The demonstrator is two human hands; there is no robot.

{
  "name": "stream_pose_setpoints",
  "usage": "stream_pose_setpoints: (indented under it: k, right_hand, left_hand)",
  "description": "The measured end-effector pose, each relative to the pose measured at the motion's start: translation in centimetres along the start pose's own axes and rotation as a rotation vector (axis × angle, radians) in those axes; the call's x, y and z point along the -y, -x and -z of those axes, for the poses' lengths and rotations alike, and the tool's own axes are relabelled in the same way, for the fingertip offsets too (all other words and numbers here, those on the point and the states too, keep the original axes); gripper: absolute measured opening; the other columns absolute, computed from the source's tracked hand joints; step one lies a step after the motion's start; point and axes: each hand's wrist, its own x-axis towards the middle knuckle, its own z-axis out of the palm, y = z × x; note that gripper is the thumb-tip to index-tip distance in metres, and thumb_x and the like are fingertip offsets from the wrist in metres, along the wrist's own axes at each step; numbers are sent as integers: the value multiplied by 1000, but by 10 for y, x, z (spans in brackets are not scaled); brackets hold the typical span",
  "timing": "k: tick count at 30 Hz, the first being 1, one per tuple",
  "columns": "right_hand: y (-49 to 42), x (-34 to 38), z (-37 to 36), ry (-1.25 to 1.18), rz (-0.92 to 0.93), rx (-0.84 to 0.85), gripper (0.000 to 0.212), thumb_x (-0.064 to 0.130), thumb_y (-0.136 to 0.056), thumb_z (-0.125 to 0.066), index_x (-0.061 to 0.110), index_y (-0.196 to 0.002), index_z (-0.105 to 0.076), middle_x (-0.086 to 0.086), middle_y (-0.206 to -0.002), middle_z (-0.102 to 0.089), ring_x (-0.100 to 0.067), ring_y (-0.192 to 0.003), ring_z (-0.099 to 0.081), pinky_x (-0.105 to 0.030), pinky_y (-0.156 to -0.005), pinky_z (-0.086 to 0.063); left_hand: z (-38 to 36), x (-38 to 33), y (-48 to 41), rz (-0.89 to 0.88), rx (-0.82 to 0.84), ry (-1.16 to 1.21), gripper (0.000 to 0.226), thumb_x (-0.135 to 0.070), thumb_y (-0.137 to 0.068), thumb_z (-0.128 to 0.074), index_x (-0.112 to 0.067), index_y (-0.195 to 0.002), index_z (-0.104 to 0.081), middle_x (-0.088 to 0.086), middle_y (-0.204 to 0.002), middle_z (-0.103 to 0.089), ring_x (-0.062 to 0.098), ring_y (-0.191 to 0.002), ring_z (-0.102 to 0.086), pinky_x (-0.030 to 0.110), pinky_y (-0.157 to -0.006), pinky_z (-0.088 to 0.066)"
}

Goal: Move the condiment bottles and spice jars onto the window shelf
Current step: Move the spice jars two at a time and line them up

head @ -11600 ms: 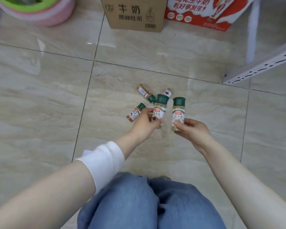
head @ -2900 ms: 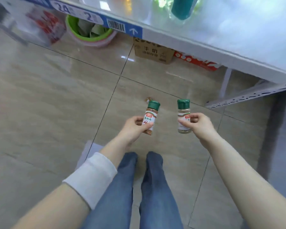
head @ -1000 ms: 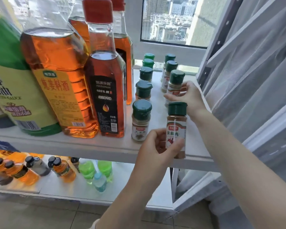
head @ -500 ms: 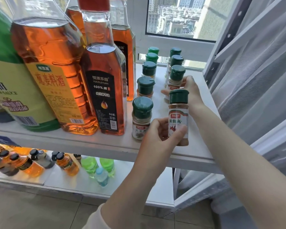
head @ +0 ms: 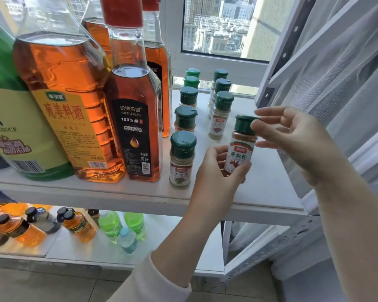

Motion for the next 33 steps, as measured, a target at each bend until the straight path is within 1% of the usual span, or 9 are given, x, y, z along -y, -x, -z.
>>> stream_pose_setpoints:
  k: [2,4,7,9,11,14,18,27,33]
  right_hand:
    - [-1,-1,-2,-4,-4,-21,48,39,-52,-72,24,-94,-58,-1,-99,-65,-15,-87,-67,-20,-64,-56]
    - [-4,-2,-4,-27,2,-31,42,31,-54,-73,22,-92,-58,-1,-98,-65,-14,-84,-67,-18,-61,-55]
    - [-13,-6,-4,-53,13,-57,33,19,-63,-76,23,-91,-59,2,-96,-65,-17,-87,-67,-24,-69,-57]
    - [-22,-12,-5,-45,31,-100,31,11,-70,-77,24,-92,-60,3,-96,-65,-19,-89,-66,-33,-78,-57]
    - [-30,-21,-9,-20,53,-134,32,10,-72,-77,25,-94,-60,5,-97,-65,-18,-89,-65,-34,-80,-54]
    - [-38,-30,-19,18,69,-128,35,10,-73,-77,23,-99,-58,10,-97,-63,-10,-86,-62,-26,-78,-52]
    - [-43,-36,-29,56,87,-94,38,10,-75,-76,18,-108,-58,8,-101,-63,-12,-89,-62,-28,-81,-52]
    - [-46,-38,-31,117,140,-108,40,11,-78,-73,17,-113,-58,6,-105,-61,-11,-91,-62,-27,-82,-51]
    - [-40,-37,-32,138,133,-114,51,16,-77,-74,18,-124,-53,5,-111,-59,-10,-99,-60,-23,-83,-51]
  left_hand:
    - [-2,0,-3,-23,-34,-45,35,-20,-82,-67,-20,-111,-47,-3,-101,-61,9,-86,-61,30,-80,-56]
    - [-2,0,-5,-35,-51,-95,38,-20,-83,-67,-20,-115,-47,-2,-108,-60,9,-94,-60,29,-85,-54]
    - [-1,3,0,-85,-45,-276,57,-26,-84,-64,-22,-134,-36,-8,-131,-47,-2,-109,-45,6,-90,-34]
    - [1,6,7,-138,-62,-427,69,-32,-85,-62,-22,-142,-25,-11,-144,-31,-3,-126,-29,-2,-93,-17]
    - [2,9,15,-182,-76,-469,68,-33,-85,-61,-25,-142,-24,-13,-149,-24,-4,-133,-18,-8,-92,-8]
    - [6,11,25,-205,-68,-433,60,-31,-85,-62,-32,-137,-30,-19,-142,-32,-12,-120,-26,-5,-92,-17]
    - [9,11,32,-167,-51,-420,56,-32,-86,-60,-34,-135,-32,-21,-139,-36,-13,-113,-27,8,-97,-26]
    - [10,8,34,-144,-54,-382,52,-30,-86,-60,-33,-132,-36,-27,-127,-36,-12,-114,-29,12,-100,-28]
    - [10,8,37,-149,-48,-369,51,-29,-86,-59,-32,-132,-37,-29,-120,-33,-11,-114,-29,11,-100,-27]
